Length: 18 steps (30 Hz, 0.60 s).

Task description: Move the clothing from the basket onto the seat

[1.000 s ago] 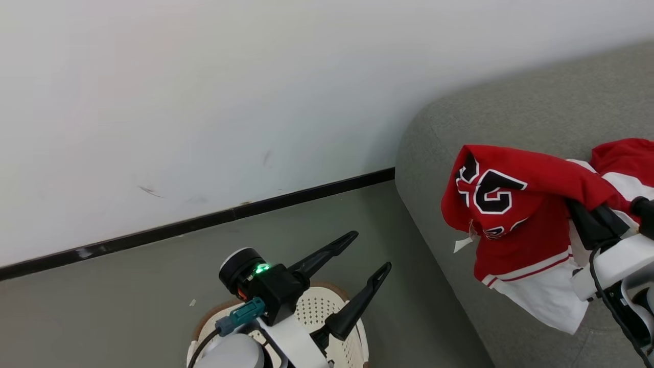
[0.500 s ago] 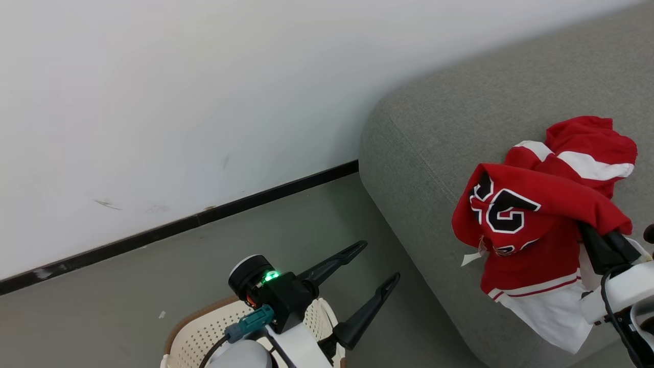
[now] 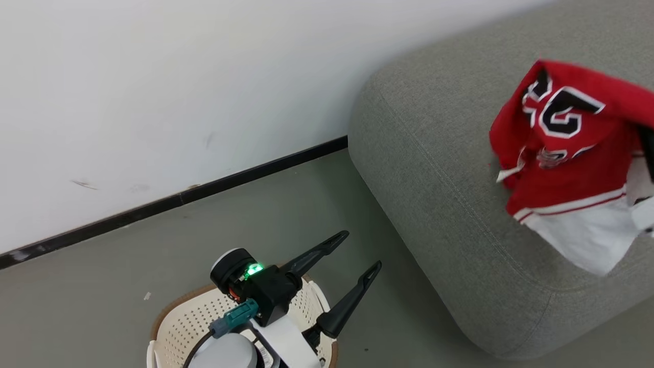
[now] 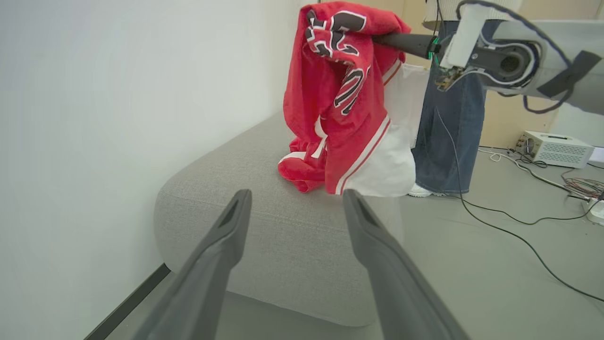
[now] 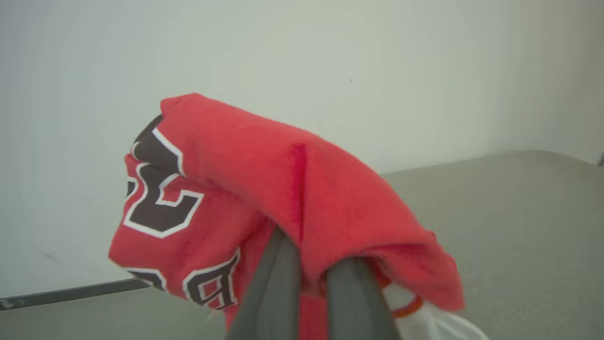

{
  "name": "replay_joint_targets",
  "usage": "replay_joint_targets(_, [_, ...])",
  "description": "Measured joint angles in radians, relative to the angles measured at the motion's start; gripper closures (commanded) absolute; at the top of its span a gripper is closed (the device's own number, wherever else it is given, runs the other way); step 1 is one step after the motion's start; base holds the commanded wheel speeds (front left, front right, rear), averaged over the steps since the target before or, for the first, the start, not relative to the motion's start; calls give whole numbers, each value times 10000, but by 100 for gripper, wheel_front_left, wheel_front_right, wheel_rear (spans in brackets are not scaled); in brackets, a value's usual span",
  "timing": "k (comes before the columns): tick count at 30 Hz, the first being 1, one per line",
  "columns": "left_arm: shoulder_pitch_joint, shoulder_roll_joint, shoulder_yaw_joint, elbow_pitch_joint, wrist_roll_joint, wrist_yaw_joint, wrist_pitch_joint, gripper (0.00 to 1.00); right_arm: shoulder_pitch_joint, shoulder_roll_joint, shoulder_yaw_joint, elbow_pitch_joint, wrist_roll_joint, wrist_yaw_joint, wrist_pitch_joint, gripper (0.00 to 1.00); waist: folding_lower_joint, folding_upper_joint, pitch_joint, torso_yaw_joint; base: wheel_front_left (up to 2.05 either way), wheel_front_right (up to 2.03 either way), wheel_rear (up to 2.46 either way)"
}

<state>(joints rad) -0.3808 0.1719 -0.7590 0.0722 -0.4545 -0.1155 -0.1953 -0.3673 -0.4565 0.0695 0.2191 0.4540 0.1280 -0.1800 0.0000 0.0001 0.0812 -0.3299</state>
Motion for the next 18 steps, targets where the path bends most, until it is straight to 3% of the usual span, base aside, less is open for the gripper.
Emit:
replay_joint_targets(10, [-368,270,322,-522,297,265,8,0,-2651,-997,-1001,1151,82,0,993,100,0,0,739,257,0,0,0])
replay_joint_targets(18, [-501,412,184,-1068,729,339,107,0,-3239,-1580,-1020,2161,-382,0,1409,100,0,0,1382,614,0,0,0])
